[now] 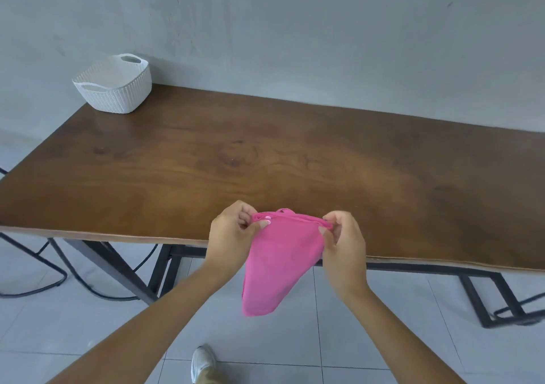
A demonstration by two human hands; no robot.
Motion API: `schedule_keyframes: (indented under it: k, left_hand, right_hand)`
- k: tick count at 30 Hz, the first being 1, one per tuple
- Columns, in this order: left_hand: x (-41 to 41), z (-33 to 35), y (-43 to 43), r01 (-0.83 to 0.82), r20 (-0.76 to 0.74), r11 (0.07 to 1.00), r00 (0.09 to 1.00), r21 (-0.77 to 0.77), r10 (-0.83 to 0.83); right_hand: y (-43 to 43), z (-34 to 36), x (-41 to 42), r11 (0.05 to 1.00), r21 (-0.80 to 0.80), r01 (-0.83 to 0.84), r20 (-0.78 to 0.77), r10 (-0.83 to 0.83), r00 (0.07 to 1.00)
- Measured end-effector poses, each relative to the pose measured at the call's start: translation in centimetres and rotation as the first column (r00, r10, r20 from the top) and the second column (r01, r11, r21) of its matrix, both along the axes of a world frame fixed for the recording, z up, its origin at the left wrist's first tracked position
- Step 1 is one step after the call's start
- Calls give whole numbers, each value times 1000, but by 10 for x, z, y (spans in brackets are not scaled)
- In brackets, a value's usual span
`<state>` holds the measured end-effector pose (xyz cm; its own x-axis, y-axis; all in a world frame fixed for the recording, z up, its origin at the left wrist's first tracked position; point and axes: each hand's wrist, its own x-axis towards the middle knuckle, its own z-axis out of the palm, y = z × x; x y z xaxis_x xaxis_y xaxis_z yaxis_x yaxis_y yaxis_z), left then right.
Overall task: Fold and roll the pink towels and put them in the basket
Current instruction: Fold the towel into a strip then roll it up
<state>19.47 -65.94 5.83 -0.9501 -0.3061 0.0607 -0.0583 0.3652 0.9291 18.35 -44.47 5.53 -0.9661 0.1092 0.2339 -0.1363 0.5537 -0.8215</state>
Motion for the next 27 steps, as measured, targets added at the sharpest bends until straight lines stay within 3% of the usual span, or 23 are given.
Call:
schedule_keyframes:
  k: [5, 11, 15, 27]
  left_hand:
    - [-42, -12, -12, 30, 88, 997, 996, -73, -24]
    - [-77, -32, -21, 58, 136, 946, 991, -320, -15]
    - [-106, -37, -27, 69, 130, 908, 991, -414, -16]
    - [-205, -34, -33, 135, 237, 874, 971, -467, -23]
  right_hand:
    - [-19, -18, -42, 991, -36, 127, 109, -123, 986]
    - [-29, -40, -76, 970, 180, 166, 183, -199, 963]
    - [-31, -34, -105, 958, 238, 161, 250, -221, 943]
    - [-29, -5, -205, 908, 371, 193, 515, -374, 771]
